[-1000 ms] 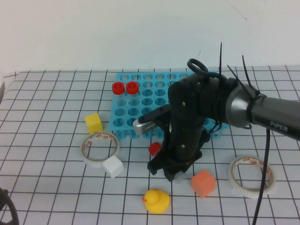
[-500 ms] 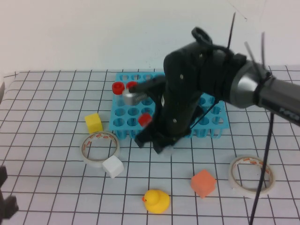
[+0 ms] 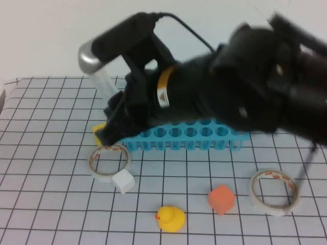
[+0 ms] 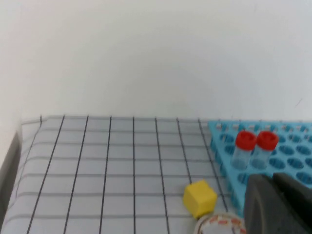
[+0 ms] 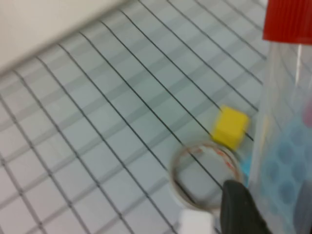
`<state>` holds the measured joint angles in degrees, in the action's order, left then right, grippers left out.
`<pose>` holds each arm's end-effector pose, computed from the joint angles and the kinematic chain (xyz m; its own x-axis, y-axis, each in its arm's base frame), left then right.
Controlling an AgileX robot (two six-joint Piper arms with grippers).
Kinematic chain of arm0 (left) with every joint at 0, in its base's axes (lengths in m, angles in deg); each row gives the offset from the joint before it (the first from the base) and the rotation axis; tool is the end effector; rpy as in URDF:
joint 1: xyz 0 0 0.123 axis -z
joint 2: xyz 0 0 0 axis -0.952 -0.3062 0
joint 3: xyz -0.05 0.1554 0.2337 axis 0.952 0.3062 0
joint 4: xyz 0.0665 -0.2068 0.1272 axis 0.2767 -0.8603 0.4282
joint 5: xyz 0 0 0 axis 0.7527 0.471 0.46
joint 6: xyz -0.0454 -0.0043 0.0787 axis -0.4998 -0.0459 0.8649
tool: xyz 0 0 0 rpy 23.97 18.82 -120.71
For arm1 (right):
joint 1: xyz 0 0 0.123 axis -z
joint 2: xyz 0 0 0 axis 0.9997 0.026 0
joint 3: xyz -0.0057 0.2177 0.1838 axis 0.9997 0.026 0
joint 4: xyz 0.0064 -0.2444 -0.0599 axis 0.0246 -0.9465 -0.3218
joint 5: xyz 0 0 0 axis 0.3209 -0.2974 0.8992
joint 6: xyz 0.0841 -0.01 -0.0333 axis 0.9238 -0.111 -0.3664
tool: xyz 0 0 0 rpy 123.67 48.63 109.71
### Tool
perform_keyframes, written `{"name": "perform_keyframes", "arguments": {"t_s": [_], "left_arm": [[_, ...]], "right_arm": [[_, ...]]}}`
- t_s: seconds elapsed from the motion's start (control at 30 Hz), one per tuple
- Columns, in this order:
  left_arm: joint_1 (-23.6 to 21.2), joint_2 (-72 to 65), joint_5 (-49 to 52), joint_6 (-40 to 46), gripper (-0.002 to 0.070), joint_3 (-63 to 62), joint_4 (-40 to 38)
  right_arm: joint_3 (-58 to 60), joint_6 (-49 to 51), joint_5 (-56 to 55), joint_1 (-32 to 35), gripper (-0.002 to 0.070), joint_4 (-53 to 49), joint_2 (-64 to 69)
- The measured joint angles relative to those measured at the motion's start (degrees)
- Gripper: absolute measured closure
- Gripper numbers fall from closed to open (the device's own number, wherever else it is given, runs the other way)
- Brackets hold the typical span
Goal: Place the test tubes
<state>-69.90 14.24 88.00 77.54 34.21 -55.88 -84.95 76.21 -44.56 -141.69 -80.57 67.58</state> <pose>0.1212 -0.0141 0.3434 -0.1474 -0.1787 -0.9728 0.1148 0.9738 -0.1963 0.2543 0.3276 0.3616 -0.3205 -0.4279 -0.8451 -0.7577 0.6512 -0.0424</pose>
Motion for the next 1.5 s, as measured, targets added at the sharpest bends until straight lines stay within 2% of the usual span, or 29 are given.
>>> {"name": "perform_keyframes", "arguments": {"t_s": [0.13,0.23,0.4,0.53,0.63,0.8,0.93,1.07,1.13,1.27,1.5], "left_arm": [[0.0,0.0,3.03,2.37,0.0677,-3.29,-3.37],[0.29,0.0,5.76,7.73,0.0677,-3.85,-9.61],[3.44,0.0,8.02,26.8,0.0677,-3.85,-26.26],[5.61,-0.71,9.79,41.54,0.0648,-3.85,-40.09],[5.86,-2.27,11.97,48.82,0.0533,-3.93,-48.31],[5.99,-5.45,12.69,53.46,0.0301,-3.93,-54.18],[6.08,-8.01,13.51,56.08,0.0244,-3.93,-56.53],[6.08,-10.81,15.86,57.93,0.0237,-3.93,-58.88],[6.08,-11.8,16.27,57.94,0.0261,-3.93,-59.79],[6.08,-12.47,16.31,58.27,0.0421,-3.93,-61.88],[6.08,-12.55,16.18,61.36,0.0426,-3.93,-62.49]], "right_arm": [[13.41,3.87,-15.64,-0.86,0.0442,-0.21,-5.02],[23.79,7.2,-31.21,-0.86,0.0442,-0.31,-6.99],[34.88,9.63,-52.92,-0.86,0.0442,-1.37,-6.66],[36.36,11.19,-60.18,-0.95,0.0442,-4.32,-5.44],[36.36,11.85,-63.71,-1.35,0.0442,-7.67,-5.31],[36.36,12.65,-67.19,-1.85,0.0442,-13.22,-5.31],[36.36,12.76,-67.27,-1.85,0.0442,-17.63,-5.31],[36.36,12.76,-67.45,-1.85,0.0442,-19.96,-5.31],[36.36,12.76,-67.54,-1.98,0.0442,-20.32,-5.31],[36.36,12.76,-67.54,-1.98,0.0442,-20.67,-5.31],[36.36,14.62,-67.01,-1.98,0.0442,-20.67,-5.31]]}}
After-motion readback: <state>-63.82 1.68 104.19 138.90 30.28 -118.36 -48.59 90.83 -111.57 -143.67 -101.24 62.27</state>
